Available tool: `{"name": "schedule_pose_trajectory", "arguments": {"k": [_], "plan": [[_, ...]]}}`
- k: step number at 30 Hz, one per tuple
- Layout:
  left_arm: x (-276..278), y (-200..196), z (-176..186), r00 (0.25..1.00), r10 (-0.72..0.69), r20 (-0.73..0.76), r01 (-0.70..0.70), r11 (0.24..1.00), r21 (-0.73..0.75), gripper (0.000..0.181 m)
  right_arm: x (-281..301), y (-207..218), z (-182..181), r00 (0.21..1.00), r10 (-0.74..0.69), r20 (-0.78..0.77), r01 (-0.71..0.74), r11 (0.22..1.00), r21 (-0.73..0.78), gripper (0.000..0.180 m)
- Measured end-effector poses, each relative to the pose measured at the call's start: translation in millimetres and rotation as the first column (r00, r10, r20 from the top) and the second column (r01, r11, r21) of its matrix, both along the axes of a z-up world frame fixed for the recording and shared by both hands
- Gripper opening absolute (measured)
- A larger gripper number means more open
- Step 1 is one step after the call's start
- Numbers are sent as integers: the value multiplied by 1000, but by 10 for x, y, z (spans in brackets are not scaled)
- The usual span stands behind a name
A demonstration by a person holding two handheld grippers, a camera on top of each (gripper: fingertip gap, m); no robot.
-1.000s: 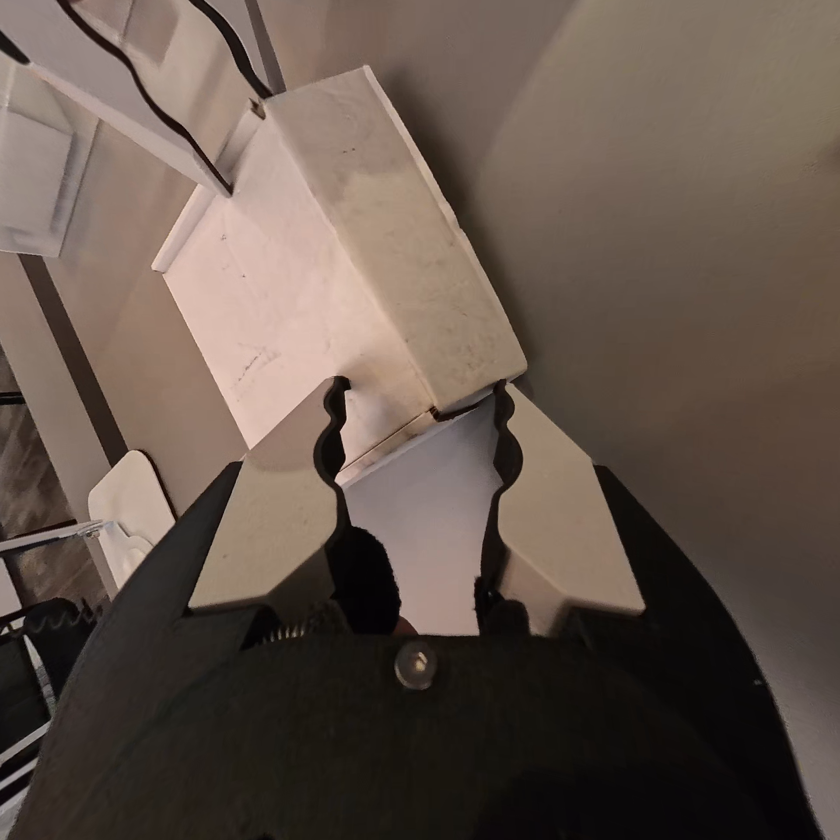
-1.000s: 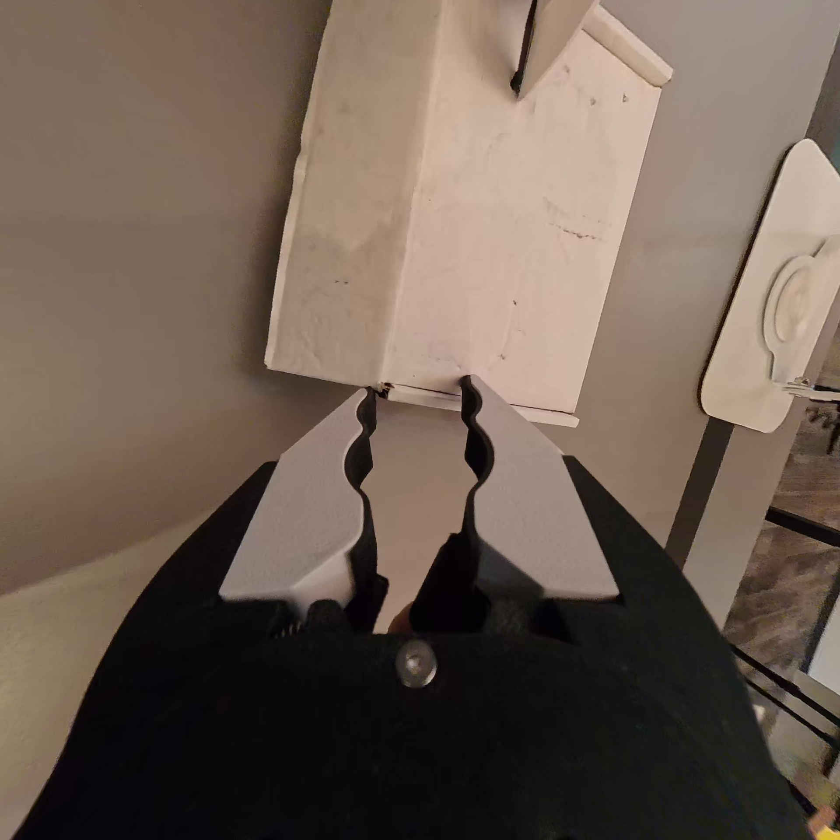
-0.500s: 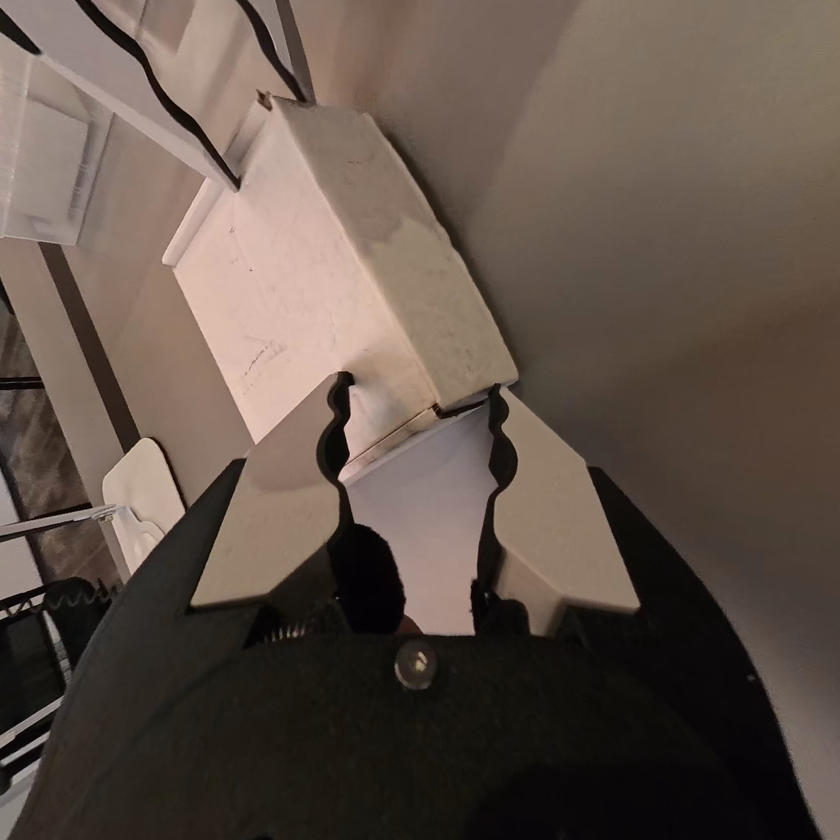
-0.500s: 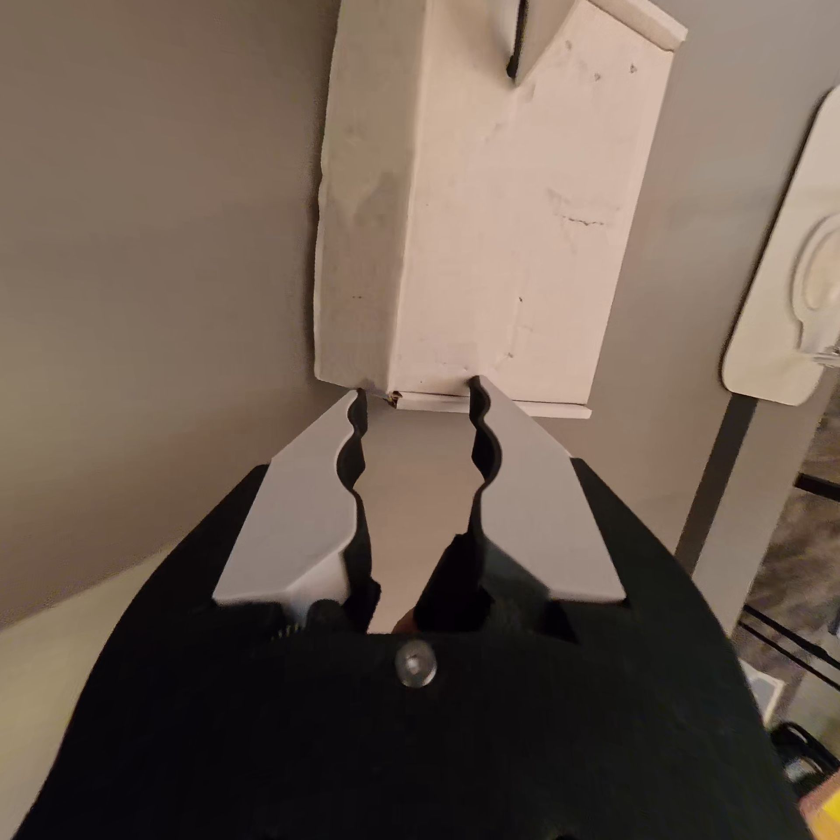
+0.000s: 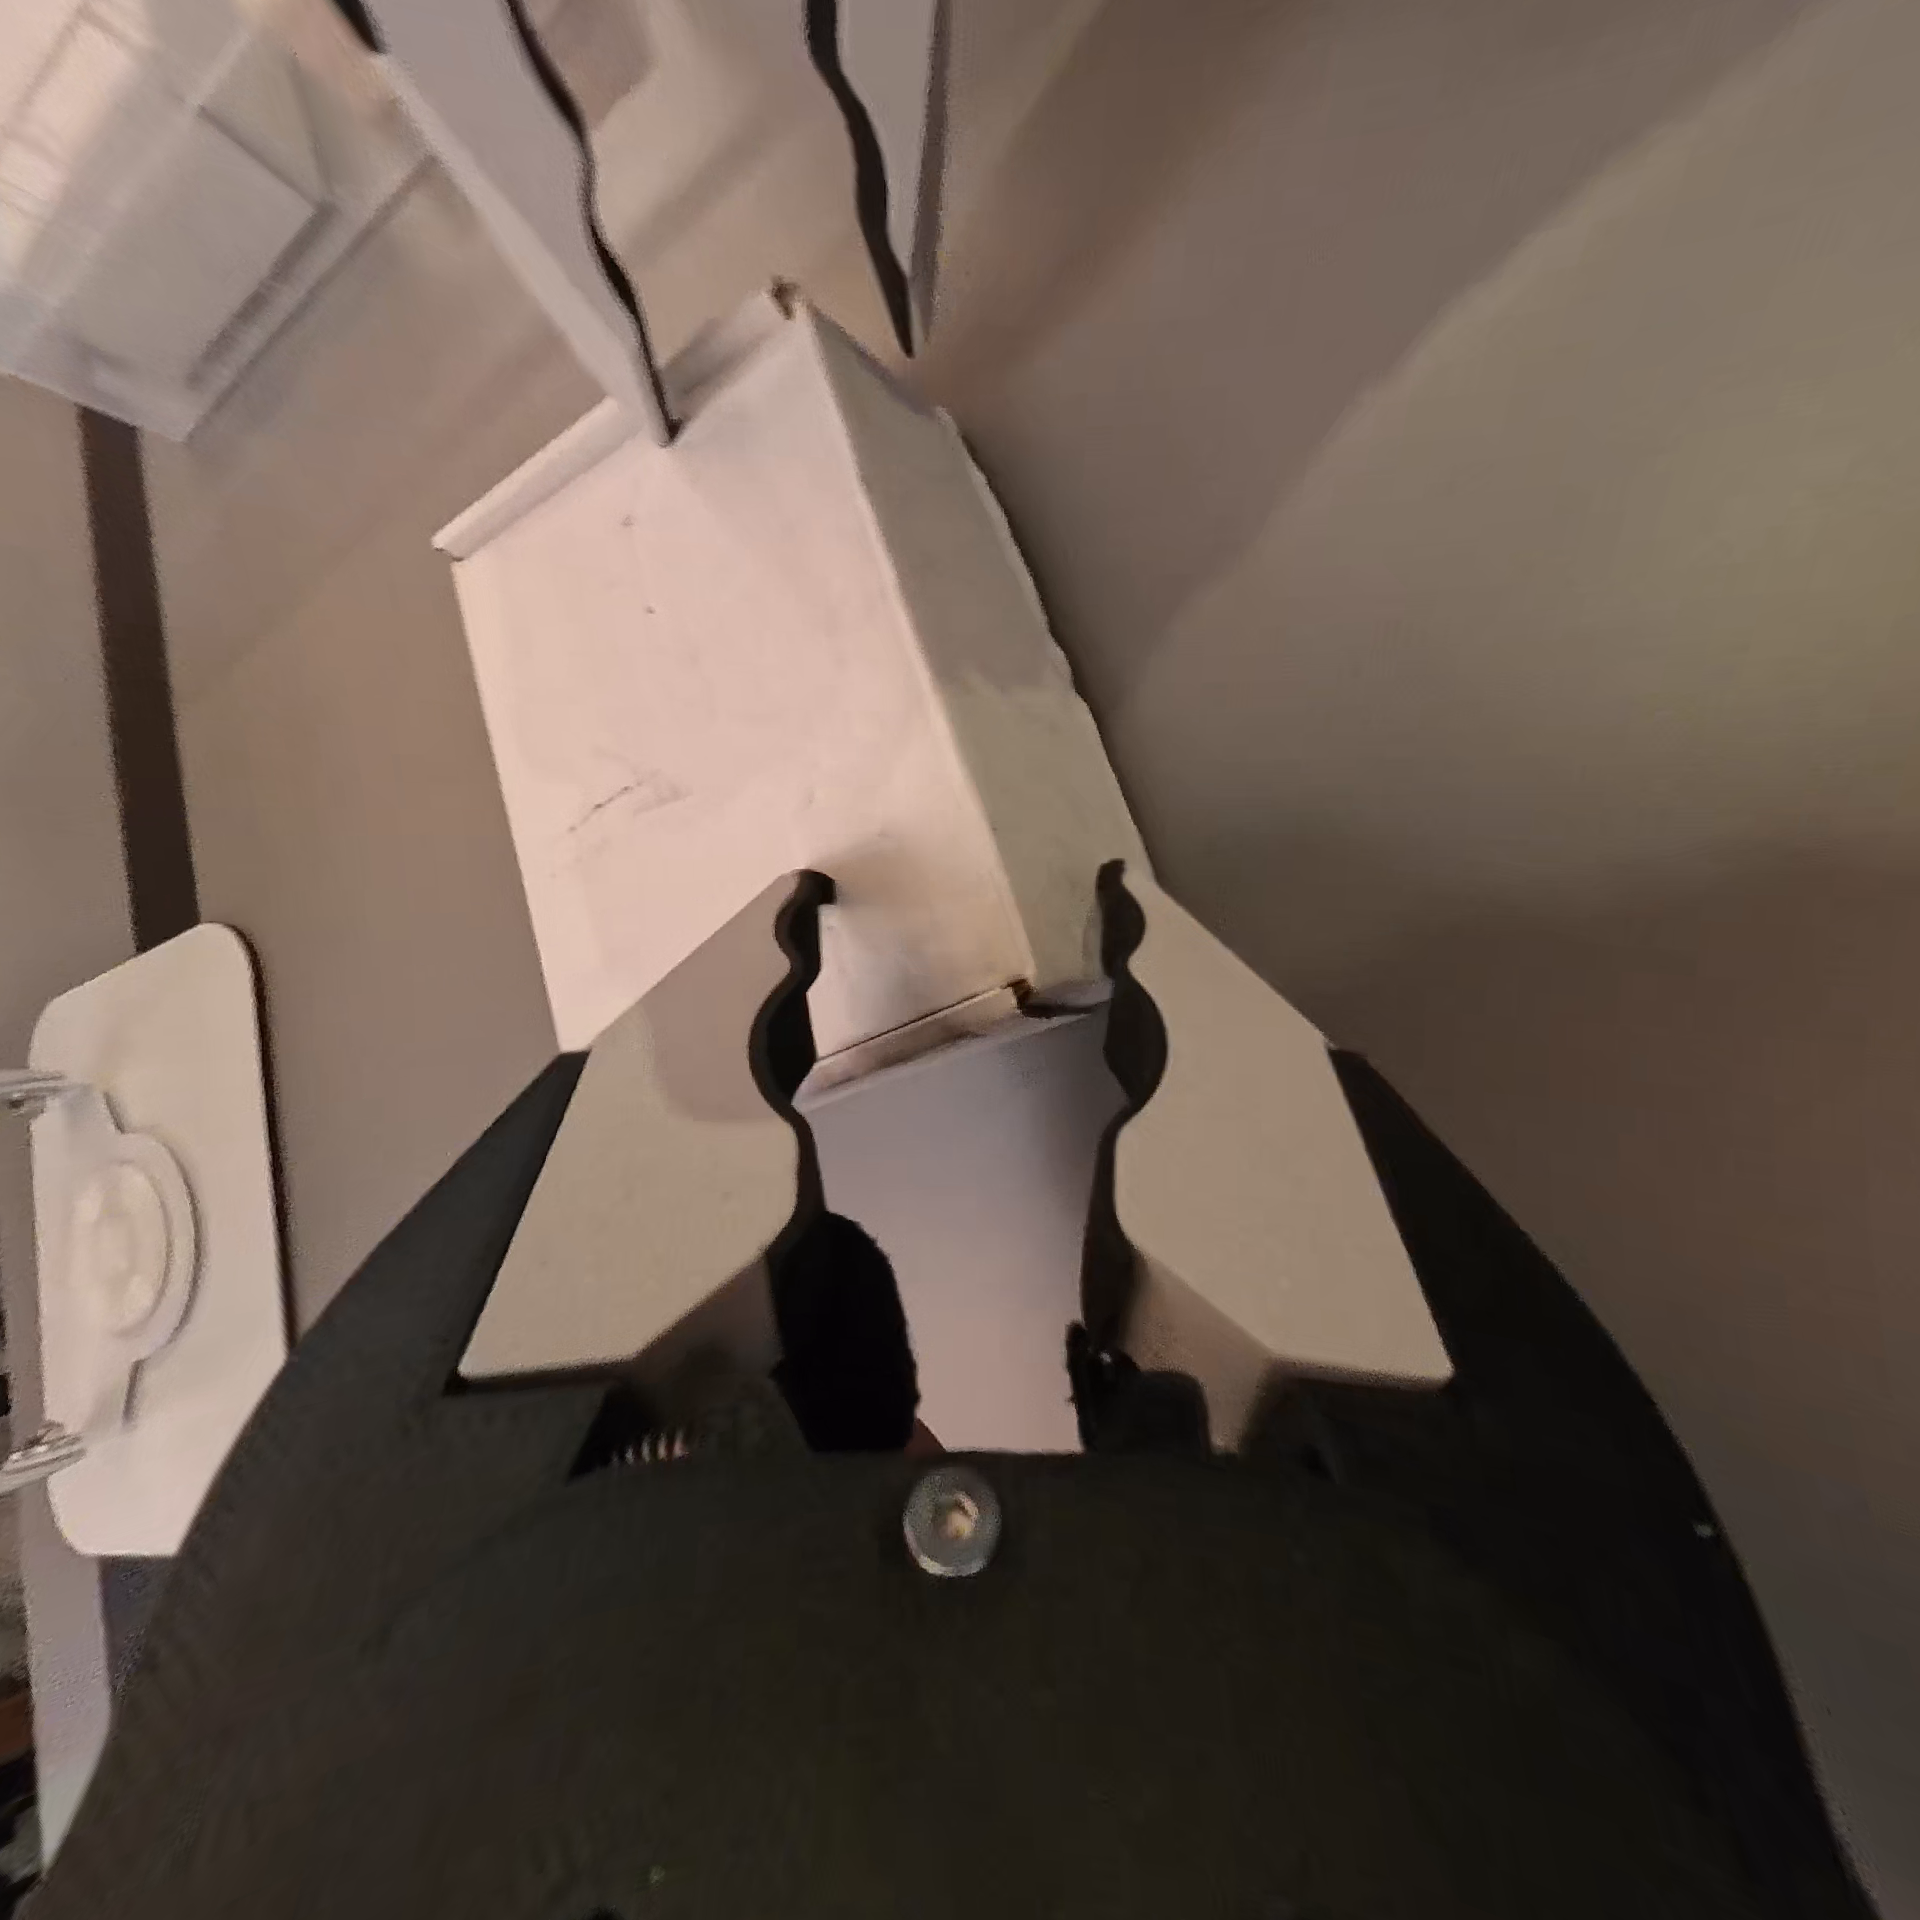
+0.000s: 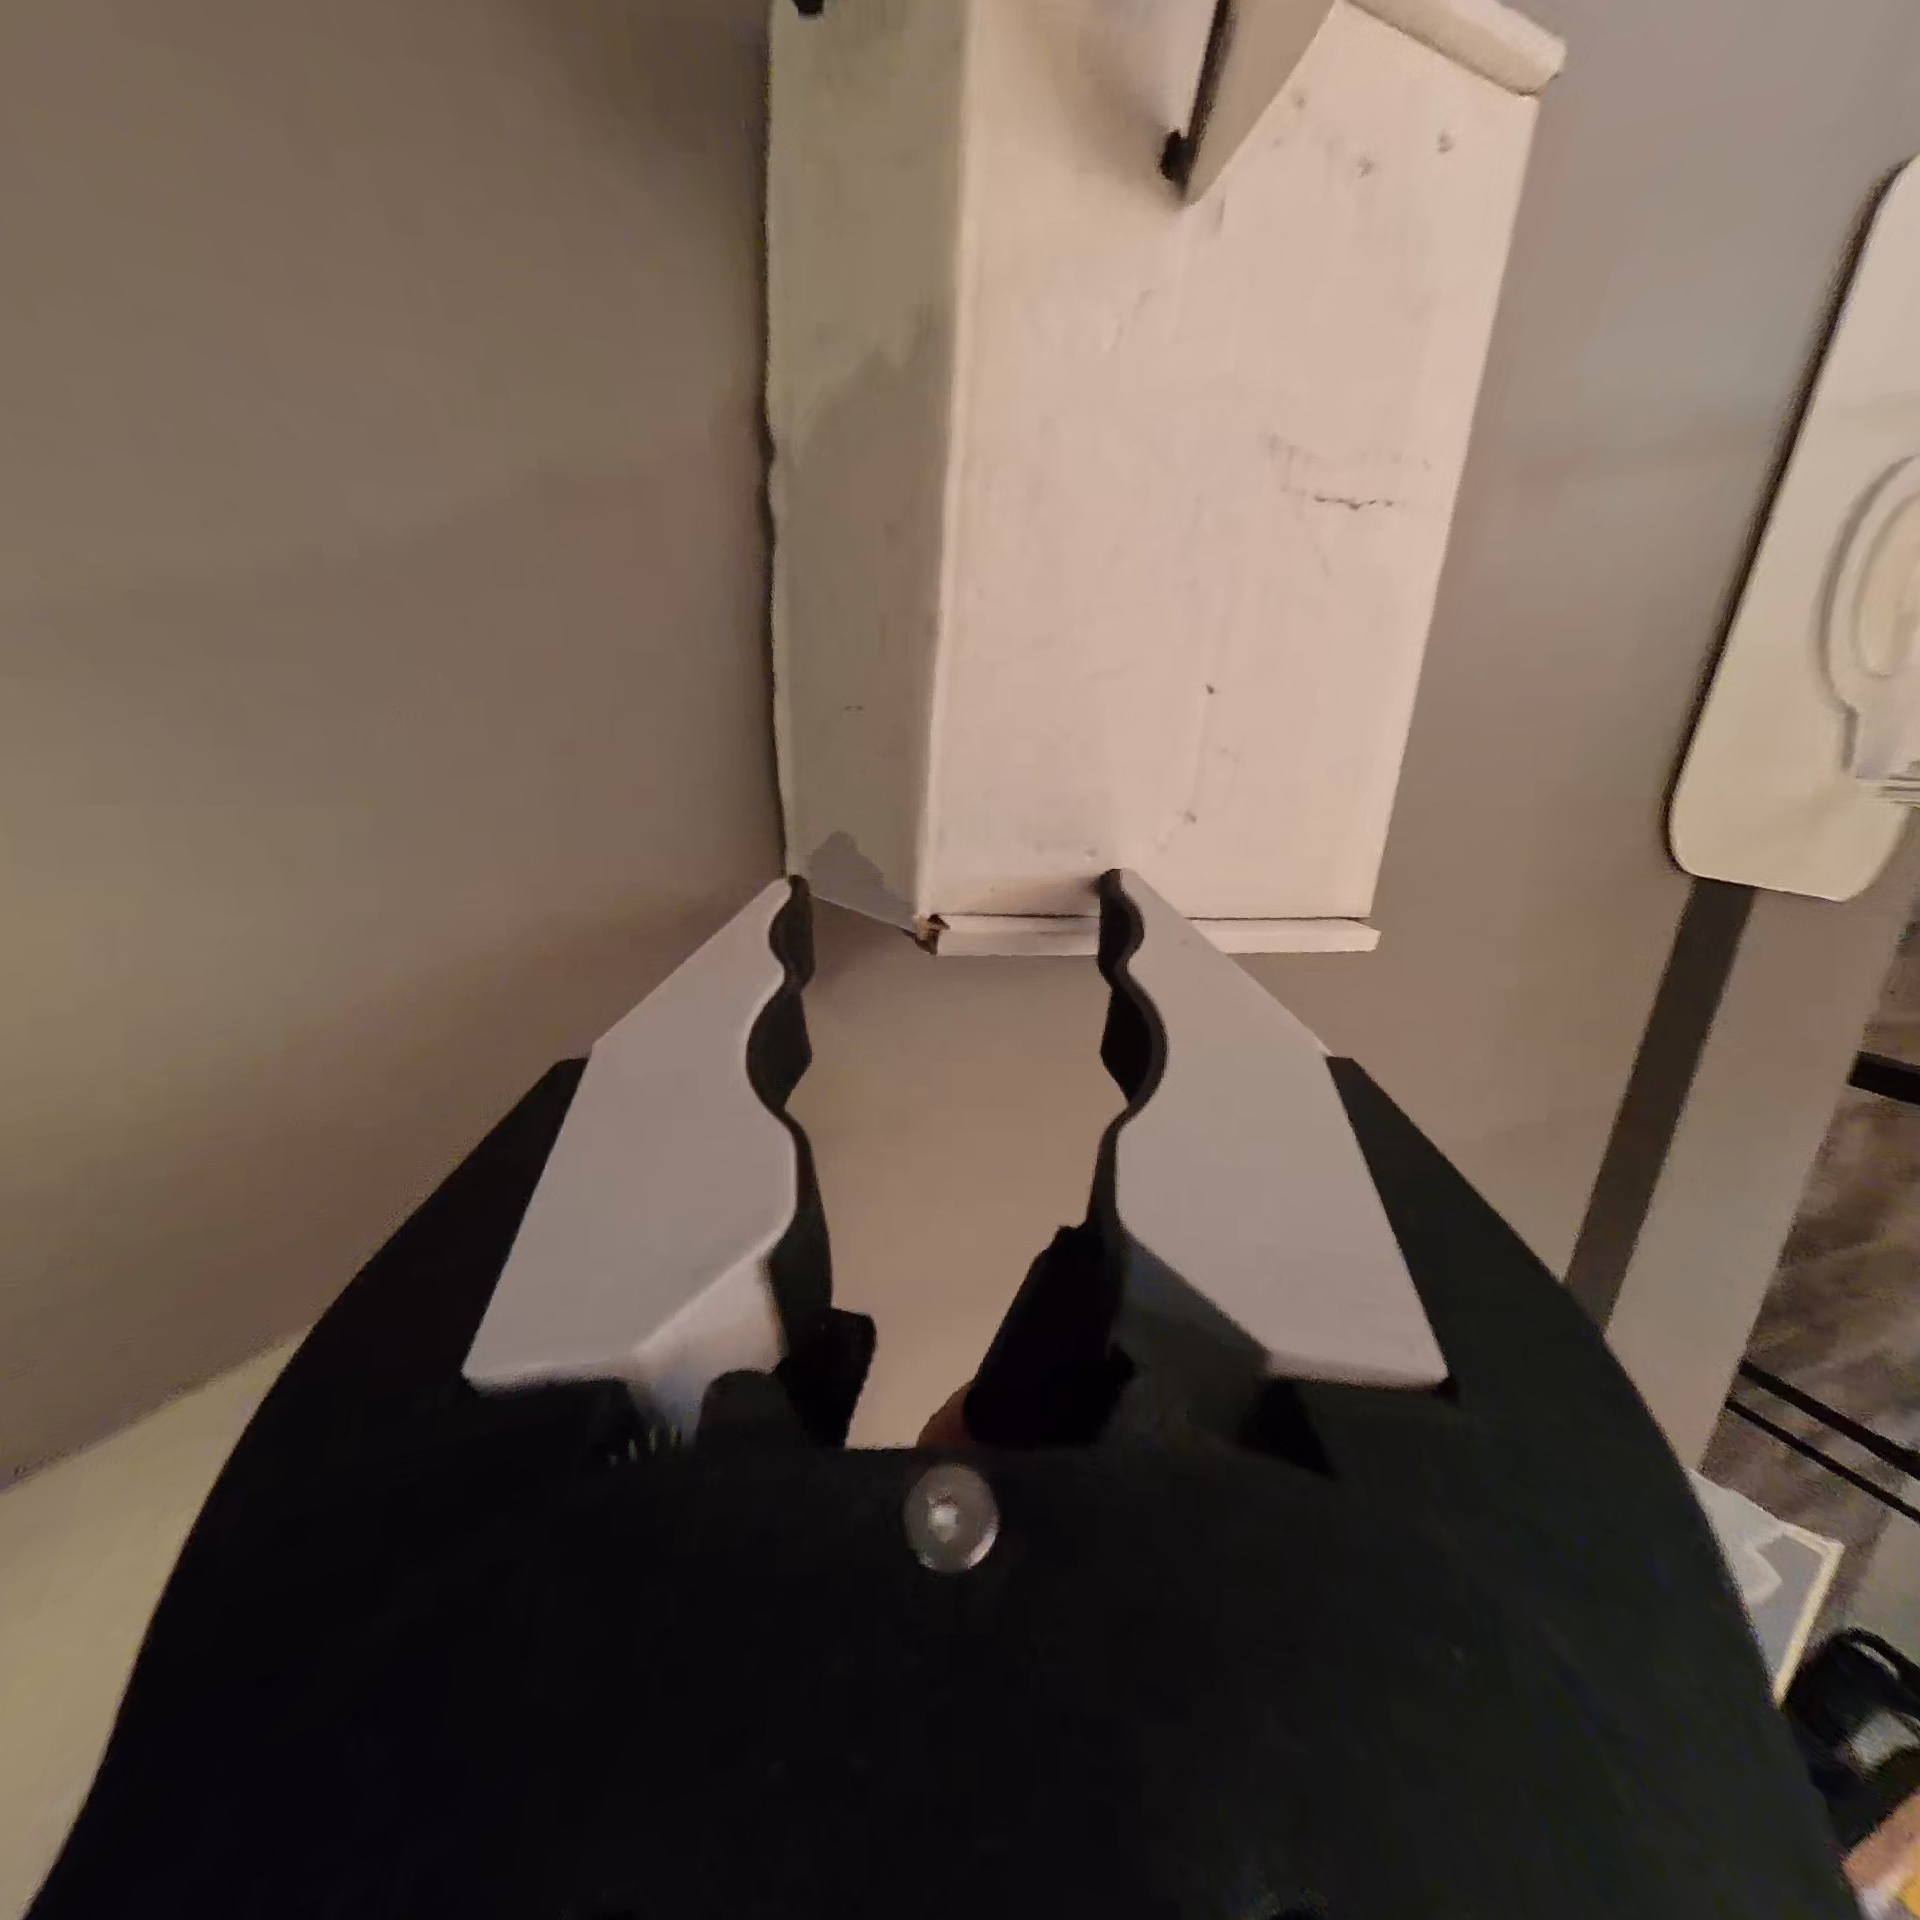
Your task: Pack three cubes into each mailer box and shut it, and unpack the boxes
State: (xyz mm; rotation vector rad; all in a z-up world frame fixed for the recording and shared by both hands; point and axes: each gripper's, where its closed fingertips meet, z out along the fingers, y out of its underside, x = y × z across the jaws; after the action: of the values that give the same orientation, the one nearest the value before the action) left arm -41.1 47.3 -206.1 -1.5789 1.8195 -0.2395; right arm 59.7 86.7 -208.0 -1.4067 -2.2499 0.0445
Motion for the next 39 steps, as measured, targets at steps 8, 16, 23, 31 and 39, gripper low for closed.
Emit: {"name": "schedule_pose_trajectory", "arguments": {"k": [8, 16, 23, 31, 39], "plan": [[15, 87, -28, 991, 123, 48, -129, 977, 167, 42, -48, 63, -7, 998, -20, -64, 31, 984, 176, 41], [13, 81, -16, 995, 99, -27, -92, 976, 196, 44, -30, 51, 8, 1000, -12, -25, 15, 990, 141, 42], [63, 83, -9, 991, 125, 52, -133, 973, 189, 44, -422, 66, 251, 993, -81, -86, 78, 996, -32, 91], [120, 107, 8, 978, 120, 170, -145, 979, 144, 43, -721, 223, -270, 979, -78, 190, 84, 996, -21, 128], [105, 108, 71, 960, 101, 260, -137, 983, 123, 55, -739, 246, -260, 987, -53, 154, 61, 997, -48, 127]]}}
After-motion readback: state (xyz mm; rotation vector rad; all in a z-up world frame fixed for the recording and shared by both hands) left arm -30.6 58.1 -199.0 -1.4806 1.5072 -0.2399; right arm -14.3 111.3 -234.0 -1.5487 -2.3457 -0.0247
